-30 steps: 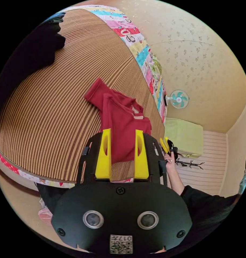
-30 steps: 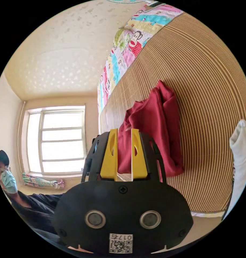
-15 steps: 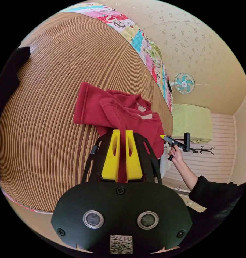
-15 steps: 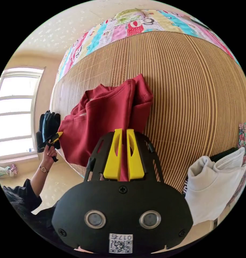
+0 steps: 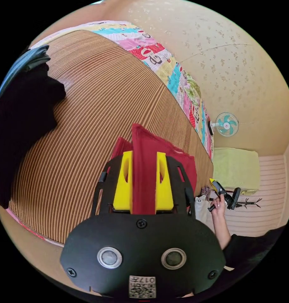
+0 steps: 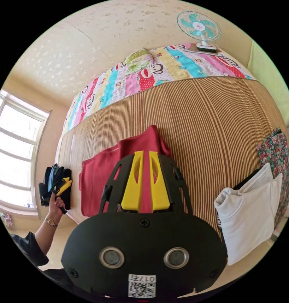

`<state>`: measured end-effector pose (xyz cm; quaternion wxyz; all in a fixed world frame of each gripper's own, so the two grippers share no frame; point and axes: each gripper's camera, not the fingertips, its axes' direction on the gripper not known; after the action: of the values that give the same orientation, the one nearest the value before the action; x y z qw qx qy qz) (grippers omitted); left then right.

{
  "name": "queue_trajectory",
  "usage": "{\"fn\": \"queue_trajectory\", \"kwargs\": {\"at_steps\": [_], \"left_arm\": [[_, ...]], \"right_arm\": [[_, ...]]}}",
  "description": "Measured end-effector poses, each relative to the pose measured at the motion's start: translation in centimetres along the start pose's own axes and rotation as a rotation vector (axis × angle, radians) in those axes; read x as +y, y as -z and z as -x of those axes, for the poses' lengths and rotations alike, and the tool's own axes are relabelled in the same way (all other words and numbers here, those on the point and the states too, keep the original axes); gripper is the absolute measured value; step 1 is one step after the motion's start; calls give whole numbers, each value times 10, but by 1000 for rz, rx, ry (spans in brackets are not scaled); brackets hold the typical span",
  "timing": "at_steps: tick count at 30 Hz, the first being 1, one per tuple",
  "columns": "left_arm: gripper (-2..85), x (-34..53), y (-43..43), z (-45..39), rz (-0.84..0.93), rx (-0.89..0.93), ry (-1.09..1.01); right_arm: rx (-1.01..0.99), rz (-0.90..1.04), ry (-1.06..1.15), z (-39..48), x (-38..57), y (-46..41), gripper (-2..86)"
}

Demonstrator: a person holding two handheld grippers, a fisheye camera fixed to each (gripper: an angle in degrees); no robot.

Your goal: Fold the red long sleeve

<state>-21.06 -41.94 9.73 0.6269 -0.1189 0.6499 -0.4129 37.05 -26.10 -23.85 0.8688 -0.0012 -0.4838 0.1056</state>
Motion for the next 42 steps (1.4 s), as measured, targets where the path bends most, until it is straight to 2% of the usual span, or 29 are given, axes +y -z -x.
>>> {"fn": "queue_trajectory", "kwargs": {"at_steps": [5,7,8,9,10,11,14,18,19,22,25,30,32,35,36,37,39,41,42], "left_arm": [[193,116,-23,65,32,159,318],[186,148,-44,77,44,226,397],[181,151,-49,80,37,254,420],[171,152,-58,85,16,326,457],[156,145,-70,89,16,406,482],[146,141,-76,89,20,438,488],[93,110,-78,79,16,425,494],[69,59,-51,-46,71,339,-66],[66,60,-49,-97,100,271,-245],[65,96,-69,-203,164,188,-597],[67,152,-125,-272,297,215,-816],[94,229,-199,-320,542,331,-963],[92,233,-205,-310,537,340,-904],[123,207,-204,-248,404,195,-580],[160,195,-207,-216,372,146,-420],[189,185,-219,-187,402,120,-295],[212,178,-253,-158,510,120,-185],[201,181,-290,-138,608,129,-104],[179,185,-315,-130,675,189,-57]], "right_arm": [[11,61,310,85,29,-34,8],[63,129,343,99,39,-66,6],[99,253,360,99,49,-101,5],[146,431,322,85,63,-142,5],[131,430,283,76,69,-150,5],[35,279,220,61,77,-129,5],[-85,336,126,31,71,-105,5],[-145,355,53,-6,70,-59,6],[-154,364,40,-12,70,-52,6],[-196,356,-59,-47,78,-12,6],[-263,331,-212,-89,100,29,10],[-404,368,-411,-150,148,74,39],[-455,374,-457,-166,157,83,63],[-586,334,-542,-191,165,96,102],[-646,303,-583,-200,166,100,118],[-678,286,-601,-205,166,101,126],[-805,216,-665,-219,164,104,159],[-901,156,-715,-228,162,103,187],[-964,119,-759,-235,160,100,209]]}}
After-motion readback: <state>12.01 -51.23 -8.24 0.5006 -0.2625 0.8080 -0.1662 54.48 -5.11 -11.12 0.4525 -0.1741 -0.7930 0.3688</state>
